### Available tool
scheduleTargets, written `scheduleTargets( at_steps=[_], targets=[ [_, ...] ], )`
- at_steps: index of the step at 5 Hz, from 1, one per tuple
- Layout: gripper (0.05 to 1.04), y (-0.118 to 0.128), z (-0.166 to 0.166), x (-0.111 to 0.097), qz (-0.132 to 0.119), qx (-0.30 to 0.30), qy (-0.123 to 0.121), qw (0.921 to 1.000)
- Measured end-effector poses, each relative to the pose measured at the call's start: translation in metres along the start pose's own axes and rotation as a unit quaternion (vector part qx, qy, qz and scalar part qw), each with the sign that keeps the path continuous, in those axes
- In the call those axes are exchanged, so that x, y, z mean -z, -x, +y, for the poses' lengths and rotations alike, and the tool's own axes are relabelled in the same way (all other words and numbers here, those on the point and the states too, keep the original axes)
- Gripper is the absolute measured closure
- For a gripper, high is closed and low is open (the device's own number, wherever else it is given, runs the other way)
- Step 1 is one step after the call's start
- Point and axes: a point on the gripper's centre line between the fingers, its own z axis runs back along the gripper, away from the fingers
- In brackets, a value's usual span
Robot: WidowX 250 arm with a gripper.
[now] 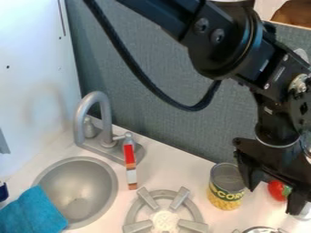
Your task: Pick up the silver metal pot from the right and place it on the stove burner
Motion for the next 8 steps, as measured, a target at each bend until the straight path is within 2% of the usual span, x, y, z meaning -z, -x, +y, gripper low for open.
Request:
scheduleTargets(
  at_steps=[1, 2, 4, 6, 7, 8],
  targets=[
    [0.082, 0.007, 0.002, 0.011, 0.018, -0.001, -0.006, 0.9998],
    [0.082, 0.016, 0.009, 0.032, 0.046, 0.003, -0.026, 0.9986],
    [0.082, 0.019, 0.001, 0.063, 0.07, 0.016, -0.039, 0.9966],
    [0.082, 0.011, -0.018, 0.094, 0.102, 0.046, -0.059, 0.992],
    [0.082, 0.008, -0.023, 0.105, 0.113, 0.057, -0.072, 0.9893],
    [0.083, 0.003, -0.023, 0.108, 0.114, 0.055, -0.08, 0.9888]
  ],
)
